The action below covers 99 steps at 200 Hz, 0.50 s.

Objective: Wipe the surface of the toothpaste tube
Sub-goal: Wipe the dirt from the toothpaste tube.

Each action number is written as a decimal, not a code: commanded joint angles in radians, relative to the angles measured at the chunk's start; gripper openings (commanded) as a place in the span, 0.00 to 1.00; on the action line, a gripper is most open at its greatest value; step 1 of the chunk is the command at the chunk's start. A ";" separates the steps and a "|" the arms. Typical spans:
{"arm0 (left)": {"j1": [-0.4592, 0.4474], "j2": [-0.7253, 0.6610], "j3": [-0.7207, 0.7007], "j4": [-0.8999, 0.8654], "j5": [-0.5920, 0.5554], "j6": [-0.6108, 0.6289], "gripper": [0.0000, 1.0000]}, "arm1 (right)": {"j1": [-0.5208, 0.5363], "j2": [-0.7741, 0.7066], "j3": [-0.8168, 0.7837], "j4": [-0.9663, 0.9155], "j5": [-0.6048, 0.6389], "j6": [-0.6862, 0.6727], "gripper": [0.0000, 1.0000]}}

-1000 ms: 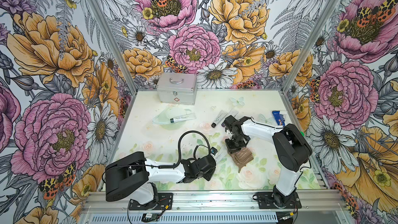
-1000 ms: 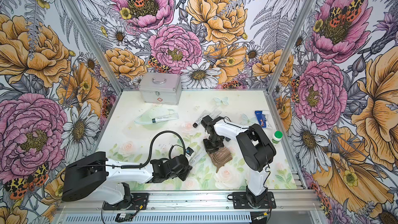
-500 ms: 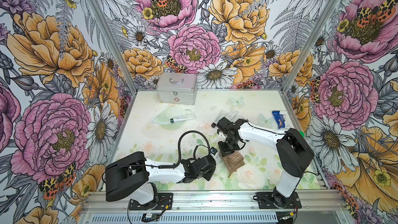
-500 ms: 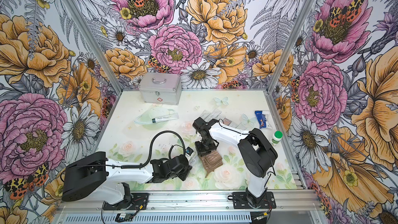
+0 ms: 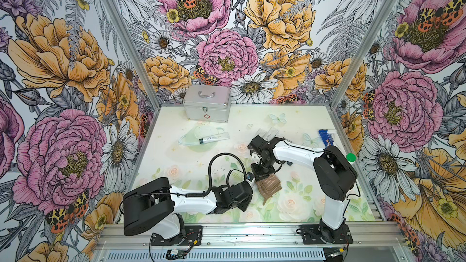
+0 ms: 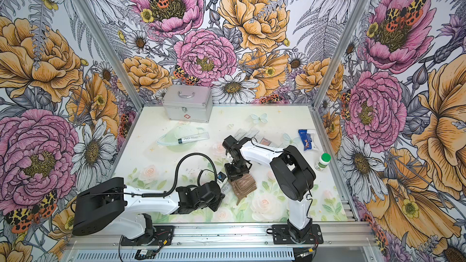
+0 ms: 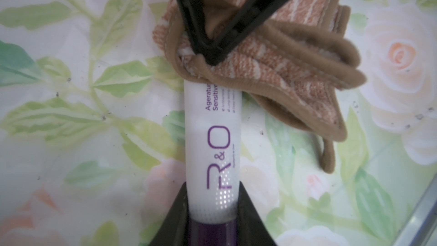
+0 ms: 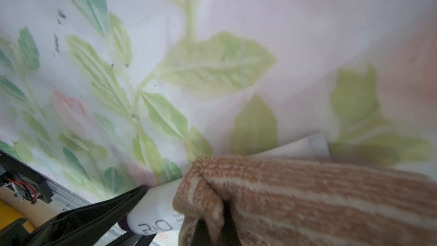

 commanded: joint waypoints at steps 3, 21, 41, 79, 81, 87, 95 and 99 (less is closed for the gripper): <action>0.009 -0.004 -0.021 -0.003 -0.014 0.001 0.24 | -0.034 0.063 -0.054 -0.001 0.187 -0.033 0.00; 0.010 -0.002 -0.021 -0.005 -0.010 0.002 0.24 | -0.068 0.087 -0.062 -0.007 0.240 -0.053 0.00; 0.010 -0.009 -0.024 -0.004 -0.011 0.001 0.24 | -0.110 0.098 -0.068 -0.006 0.262 -0.068 0.00; 0.009 -0.002 -0.020 -0.004 -0.011 0.003 0.24 | -0.129 0.107 -0.033 -0.006 0.238 -0.074 0.00; 0.010 -0.002 -0.020 -0.005 -0.012 0.003 0.24 | -0.126 0.106 -0.031 -0.005 0.235 -0.074 0.00; 0.010 0.000 -0.019 -0.005 -0.011 0.003 0.24 | -0.117 0.103 -0.024 -0.005 0.222 -0.072 0.00; 0.010 -0.002 -0.020 -0.005 -0.011 0.002 0.24 | -0.101 0.099 -0.018 -0.006 0.206 -0.068 0.00; 0.010 -0.003 -0.021 -0.005 -0.011 0.000 0.24 | -0.093 0.095 -0.015 -0.006 0.198 -0.066 0.00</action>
